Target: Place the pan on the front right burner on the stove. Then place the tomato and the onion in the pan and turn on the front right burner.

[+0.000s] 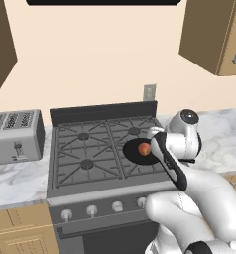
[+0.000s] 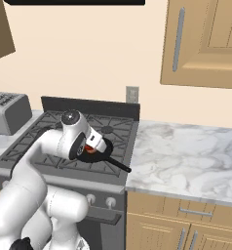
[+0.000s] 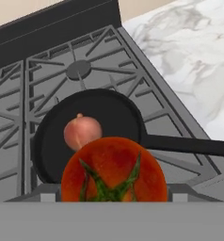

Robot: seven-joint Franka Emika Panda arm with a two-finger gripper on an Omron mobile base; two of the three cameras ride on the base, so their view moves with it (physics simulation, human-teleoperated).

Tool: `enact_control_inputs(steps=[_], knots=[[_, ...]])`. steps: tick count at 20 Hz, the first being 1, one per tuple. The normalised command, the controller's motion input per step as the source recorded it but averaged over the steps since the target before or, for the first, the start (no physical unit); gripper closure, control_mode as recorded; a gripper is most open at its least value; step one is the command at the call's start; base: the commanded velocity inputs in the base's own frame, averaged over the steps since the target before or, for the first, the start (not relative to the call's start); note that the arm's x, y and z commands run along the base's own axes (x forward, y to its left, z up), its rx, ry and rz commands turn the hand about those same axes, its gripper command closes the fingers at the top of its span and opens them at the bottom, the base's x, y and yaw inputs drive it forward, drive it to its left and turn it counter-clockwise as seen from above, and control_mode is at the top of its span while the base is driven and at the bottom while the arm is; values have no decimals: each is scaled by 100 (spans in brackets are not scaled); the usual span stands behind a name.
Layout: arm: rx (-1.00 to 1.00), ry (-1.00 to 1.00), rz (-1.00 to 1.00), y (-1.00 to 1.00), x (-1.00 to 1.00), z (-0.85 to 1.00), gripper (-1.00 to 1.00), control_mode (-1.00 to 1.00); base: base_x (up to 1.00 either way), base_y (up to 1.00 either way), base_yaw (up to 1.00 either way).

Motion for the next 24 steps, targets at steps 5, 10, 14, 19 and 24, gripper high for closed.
enact_control_inputs(steps=[5, 10, 14, 19, 24], knots=[[0, -1, 0, 0, 12, -23, 100, -100, 0, 0, 0], [0, 0, 0, 0, 7, -13, 100, -100, 0, 0, 0], [0, 0, 0, 0, 11, -23, 100, -100, 0, 0, 0], [-1, -1, 0, 0, 20, -27, 100, -100, 0, 0, 0], [-2, -1, 0, 0, 22, -14, 100, -100, 0, 0, 0]])
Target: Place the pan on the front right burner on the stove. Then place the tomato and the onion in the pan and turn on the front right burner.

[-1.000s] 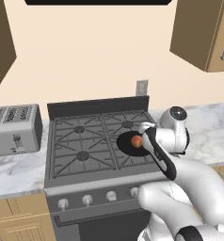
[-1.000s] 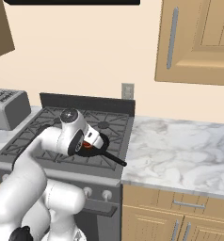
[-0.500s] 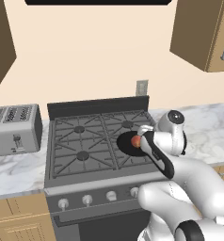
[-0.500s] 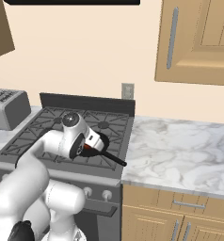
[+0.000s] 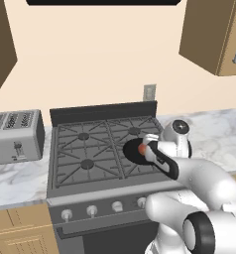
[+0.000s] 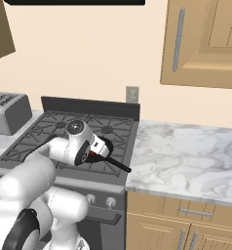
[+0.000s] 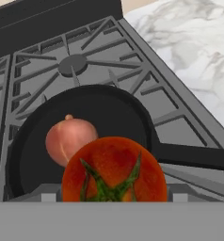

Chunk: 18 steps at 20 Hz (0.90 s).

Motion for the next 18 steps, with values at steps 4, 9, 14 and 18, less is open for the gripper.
enact_control_inputs(steps=[4, 9, 14, 18], knots=[[-1, -1, 0, 0, 17, -1, 100, -100, 0, 0, 0], [-1, 0, 0, 0, 6, 0, 100, -100, 0, 0, 0], [0, 0, 0, 0, 0, 0, 100, -100, 0, 0, 0], [0, 0, 0, 0, 0, -1, 100, -100, 0, 0, 0]])
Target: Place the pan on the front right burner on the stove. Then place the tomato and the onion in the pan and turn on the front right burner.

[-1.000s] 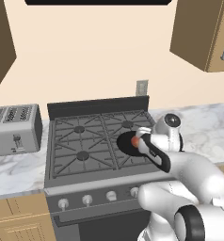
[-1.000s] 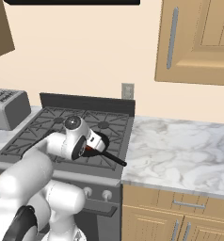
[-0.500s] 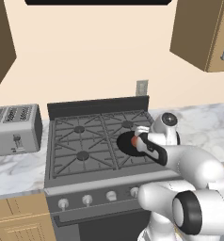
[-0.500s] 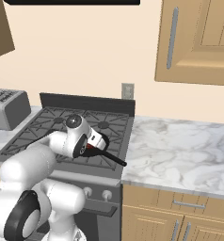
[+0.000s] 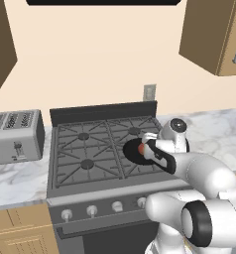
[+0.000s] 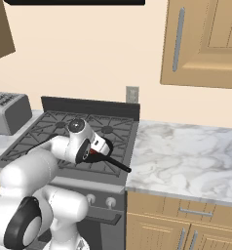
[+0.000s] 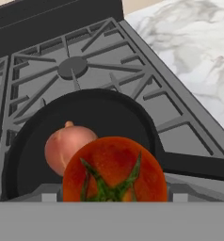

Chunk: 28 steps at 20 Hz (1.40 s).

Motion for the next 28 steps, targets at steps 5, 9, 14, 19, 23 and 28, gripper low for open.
enact_control_inputs(steps=[5, 9, 14, 19, 23, 28], knots=[[0, 0, 0, 5, 0, 0, -100, -100, 0, 0, 0], [0, 0, 0, 5, 0, 0, -100, -100, 0, 0, 0], [0, 0, 0, 0, 0, 0, -100, -100, 0, 0, 0], [0, 0, 0, 0, 1, -14, -100, -100, 0, 0, 0], [0, 0, 0, 0, 4, -8, -100, -100, 0, 0, 0], [0, -5, 0, -1, -4, 13, -100, -100, 0, 0, 0]])
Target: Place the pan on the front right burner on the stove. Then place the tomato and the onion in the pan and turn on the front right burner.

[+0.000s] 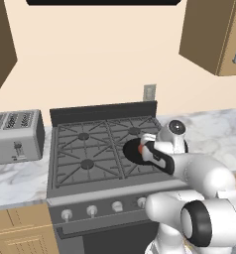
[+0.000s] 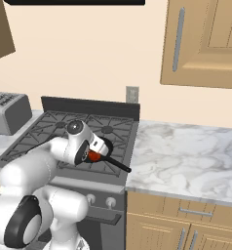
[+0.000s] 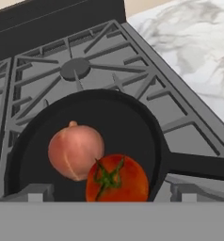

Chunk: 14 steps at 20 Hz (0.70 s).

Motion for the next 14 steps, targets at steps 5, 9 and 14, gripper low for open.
enact_control_inputs(steps=[5, 9, 14], knots=[[0, -7, 0, -2, -8, 19, -100, -100, 0, 0, 0], [0, -2, 0, -4, -6, 6, -100, -100, 0, 0, 0], [0, -1, 0, -12, -5, 0, -100, -100, 0, 0, 0]])
